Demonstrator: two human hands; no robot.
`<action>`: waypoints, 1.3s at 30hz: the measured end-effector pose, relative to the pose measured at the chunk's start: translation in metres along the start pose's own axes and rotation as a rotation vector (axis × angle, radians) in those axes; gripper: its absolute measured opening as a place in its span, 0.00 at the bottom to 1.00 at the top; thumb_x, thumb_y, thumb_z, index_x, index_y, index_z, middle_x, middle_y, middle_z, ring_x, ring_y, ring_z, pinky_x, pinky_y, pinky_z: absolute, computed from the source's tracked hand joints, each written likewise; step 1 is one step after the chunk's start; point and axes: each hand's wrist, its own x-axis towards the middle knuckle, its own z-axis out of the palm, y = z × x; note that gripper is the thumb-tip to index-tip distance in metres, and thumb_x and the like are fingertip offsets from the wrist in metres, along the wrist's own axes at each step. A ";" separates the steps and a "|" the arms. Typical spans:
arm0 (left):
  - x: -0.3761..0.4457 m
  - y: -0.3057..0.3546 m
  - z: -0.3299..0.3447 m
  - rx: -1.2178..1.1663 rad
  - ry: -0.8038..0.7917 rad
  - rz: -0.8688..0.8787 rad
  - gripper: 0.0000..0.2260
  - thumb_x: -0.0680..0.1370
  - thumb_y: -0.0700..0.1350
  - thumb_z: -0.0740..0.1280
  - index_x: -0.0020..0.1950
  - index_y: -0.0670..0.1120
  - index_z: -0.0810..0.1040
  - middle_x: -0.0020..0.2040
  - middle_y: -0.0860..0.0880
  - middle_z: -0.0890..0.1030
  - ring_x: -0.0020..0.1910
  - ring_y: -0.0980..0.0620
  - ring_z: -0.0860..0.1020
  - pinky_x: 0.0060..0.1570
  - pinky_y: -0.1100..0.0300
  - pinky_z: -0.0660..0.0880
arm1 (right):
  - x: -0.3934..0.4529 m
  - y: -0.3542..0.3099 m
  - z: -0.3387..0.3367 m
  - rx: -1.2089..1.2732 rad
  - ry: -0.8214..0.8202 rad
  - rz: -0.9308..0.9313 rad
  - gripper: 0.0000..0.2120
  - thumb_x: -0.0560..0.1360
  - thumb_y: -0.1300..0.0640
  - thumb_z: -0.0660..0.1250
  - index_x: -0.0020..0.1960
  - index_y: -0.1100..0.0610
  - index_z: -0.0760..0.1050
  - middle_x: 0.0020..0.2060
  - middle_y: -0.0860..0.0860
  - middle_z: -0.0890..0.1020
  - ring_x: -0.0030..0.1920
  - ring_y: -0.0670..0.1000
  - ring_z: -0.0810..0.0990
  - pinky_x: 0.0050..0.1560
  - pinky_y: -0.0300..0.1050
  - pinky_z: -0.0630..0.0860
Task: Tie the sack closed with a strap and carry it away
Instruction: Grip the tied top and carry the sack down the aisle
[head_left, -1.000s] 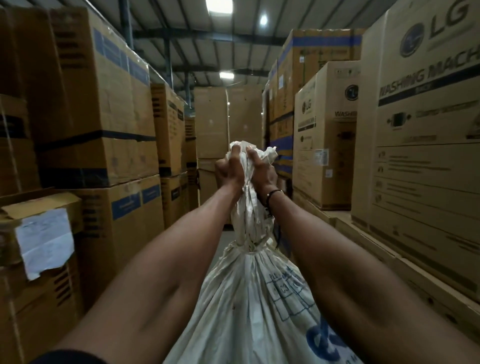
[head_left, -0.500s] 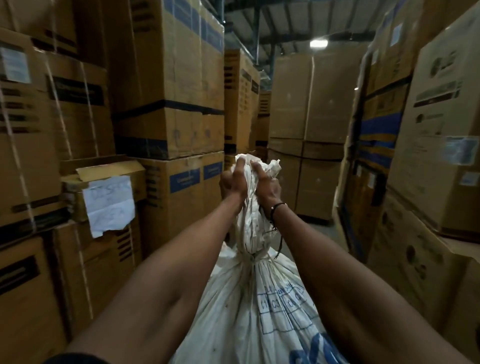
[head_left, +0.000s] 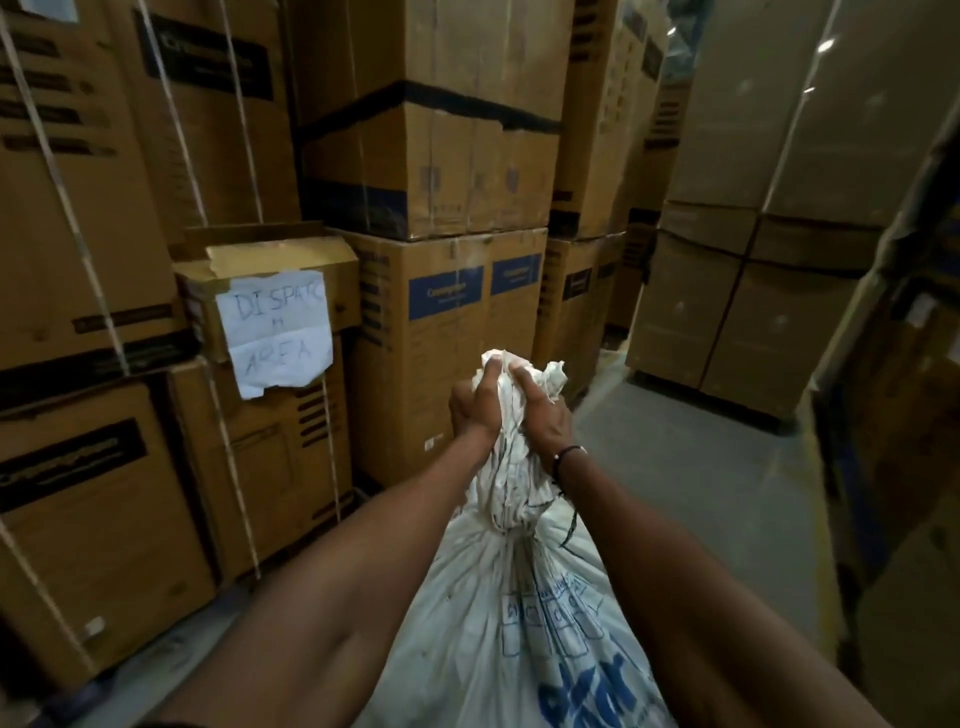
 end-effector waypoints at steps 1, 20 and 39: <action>0.019 -0.015 -0.001 -0.004 0.034 -0.019 0.27 0.71 0.69 0.66 0.47 0.46 0.87 0.45 0.48 0.88 0.48 0.47 0.86 0.54 0.46 0.83 | 0.019 0.012 0.011 -0.008 -0.039 0.020 0.25 0.69 0.28 0.72 0.54 0.47 0.84 0.56 0.50 0.87 0.59 0.54 0.85 0.68 0.54 0.79; 0.248 -0.145 -0.080 -0.134 0.438 -0.203 0.16 0.77 0.53 0.72 0.51 0.40 0.87 0.44 0.44 0.89 0.46 0.43 0.88 0.46 0.54 0.84 | 0.263 0.155 0.219 0.057 -0.667 0.194 0.24 0.67 0.31 0.78 0.51 0.50 0.88 0.49 0.51 0.91 0.54 0.54 0.90 0.63 0.58 0.84; 0.444 -0.303 -0.225 -0.158 0.634 -0.347 0.23 0.69 0.64 0.75 0.51 0.46 0.89 0.51 0.41 0.89 0.53 0.39 0.87 0.61 0.35 0.80 | 0.371 0.282 0.445 -0.152 -0.730 0.184 0.24 0.71 0.30 0.75 0.51 0.50 0.86 0.46 0.46 0.91 0.49 0.47 0.90 0.58 0.58 0.87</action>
